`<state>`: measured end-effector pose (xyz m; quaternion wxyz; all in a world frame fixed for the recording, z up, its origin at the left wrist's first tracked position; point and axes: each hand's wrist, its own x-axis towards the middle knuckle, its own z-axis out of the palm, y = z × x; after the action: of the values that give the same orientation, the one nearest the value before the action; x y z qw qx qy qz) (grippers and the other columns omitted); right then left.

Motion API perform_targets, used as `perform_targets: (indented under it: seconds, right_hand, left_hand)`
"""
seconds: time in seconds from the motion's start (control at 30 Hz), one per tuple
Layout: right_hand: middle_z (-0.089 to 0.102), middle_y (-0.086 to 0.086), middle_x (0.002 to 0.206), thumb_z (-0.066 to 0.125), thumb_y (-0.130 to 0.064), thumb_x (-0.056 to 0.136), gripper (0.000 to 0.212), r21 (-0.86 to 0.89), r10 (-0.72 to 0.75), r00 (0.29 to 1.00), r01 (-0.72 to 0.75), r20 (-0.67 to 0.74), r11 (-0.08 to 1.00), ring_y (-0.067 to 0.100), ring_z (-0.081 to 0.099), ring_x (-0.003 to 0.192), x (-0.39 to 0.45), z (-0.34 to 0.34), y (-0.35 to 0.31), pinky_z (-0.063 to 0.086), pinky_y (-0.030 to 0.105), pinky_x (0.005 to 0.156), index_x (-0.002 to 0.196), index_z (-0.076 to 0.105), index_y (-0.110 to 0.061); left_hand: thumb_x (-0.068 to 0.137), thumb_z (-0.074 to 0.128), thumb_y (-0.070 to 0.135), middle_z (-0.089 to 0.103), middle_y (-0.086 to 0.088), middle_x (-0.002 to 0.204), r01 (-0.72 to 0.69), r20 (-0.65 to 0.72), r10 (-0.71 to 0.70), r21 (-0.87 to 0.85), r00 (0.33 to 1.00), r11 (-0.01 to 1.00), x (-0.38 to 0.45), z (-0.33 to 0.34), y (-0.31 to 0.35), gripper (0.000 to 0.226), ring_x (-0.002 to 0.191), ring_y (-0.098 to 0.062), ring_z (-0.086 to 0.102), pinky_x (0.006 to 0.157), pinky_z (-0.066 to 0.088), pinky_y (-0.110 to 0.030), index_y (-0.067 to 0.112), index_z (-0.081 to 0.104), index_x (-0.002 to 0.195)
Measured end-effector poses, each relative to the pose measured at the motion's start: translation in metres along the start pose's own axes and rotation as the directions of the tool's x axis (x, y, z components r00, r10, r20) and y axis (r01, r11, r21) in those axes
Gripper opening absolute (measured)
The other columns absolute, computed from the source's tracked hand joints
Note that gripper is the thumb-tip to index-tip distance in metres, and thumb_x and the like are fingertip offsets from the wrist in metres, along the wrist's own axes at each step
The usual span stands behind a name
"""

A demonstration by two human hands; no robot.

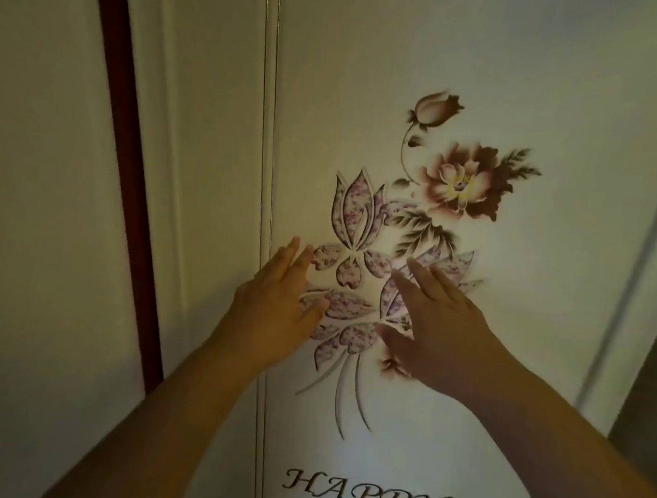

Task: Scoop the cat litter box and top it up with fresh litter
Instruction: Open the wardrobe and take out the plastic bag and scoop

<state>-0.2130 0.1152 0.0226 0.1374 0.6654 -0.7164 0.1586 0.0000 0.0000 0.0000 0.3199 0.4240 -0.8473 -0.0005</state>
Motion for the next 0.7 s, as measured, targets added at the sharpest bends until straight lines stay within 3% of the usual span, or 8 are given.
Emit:
perform_targets:
  seconds: [0.2, 0.4, 0.53, 0.7]
  right_hand:
    - [-0.016, -0.006, 0.167, 0.043, -0.053, 0.1, 0.078, -0.098, -0.081, 0.995, 0.076, -0.05, 0.992, 0.017, -0.018, 0.153, 0.047, 0.014, -0.022, 0.0, 0.044, 0.125, 0.16, 0.0, -0.027]
    - [-0.024, -0.006, 0.165, 0.05, -0.047, 0.097, 0.086, -0.125, -0.113, 0.993, 0.108, -0.034, 0.986, 0.016, -0.021, 0.152, 0.086, 0.028, -0.037, -0.007, 0.041, 0.123, 0.16, -0.005, -0.026]
    - [-0.03, -0.008, 0.162, 0.048, -0.05, 0.096, 0.089, -0.155, -0.093, 0.996, 0.091, -0.007, 0.984, 0.016, -0.023, 0.151, 0.102, 0.039, -0.038, -0.005, 0.043, 0.124, 0.159, -0.01, -0.027]
    - [-0.036, -0.012, 0.159, 0.052, -0.053, 0.092, 0.094, -0.187, -0.053, 0.999, 0.053, 0.005, 0.981, 0.017, -0.025, 0.15, 0.108, 0.049, -0.027, 0.001, 0.048, 0.125, 0.159, -0.009, -0.027]
  left_hand:
    - [0.097, 0.045, 0.058, -0.016, 0.006, 0.168, -0.014, -0.099, 0.024, 0.1, 0.995, 0.995, 0.038, 0.018, -0.059, 0.087, 0.156, -0.016, -0.007, 0.125, 0.016, -0.046, 0.024, -0.004, 0.161]
    - [0.099, 0.041, 0.047, -0.021, 0.004, 0.167, -0.037, -0.065, 0.054, 0.232, 0.996, 0.972, 0.059, 0.038, -0.083, 0.084, 0.154, -0.014, -0.015, 0.125, 0.015, -0.047, 0.02, -0.009, 0.161]
    - [0.097, 0.04, 0.046, -0.028, 0.002, 0.164, -0.004, -0.075, 0.025, 0.265, 0.997, 0.964, 0.065, 0.054, -0.082, 0.087, 0.154, -0.017, -0.019, 0.126, 0.01, -0.047, 0.019, -0.016, 0.159]
    - [0.094, 0.048, 0.043, -0.021, -0.004, 0.167, 0.01, -0.165, 0.04, 0.289, 0.985, 0.957, 0.068, 0.073, -0.083, 0.093, 0.155, -0.023, -0.013, 0.124, 0.012, -0.049, 0.014, -0.011, 0.159]
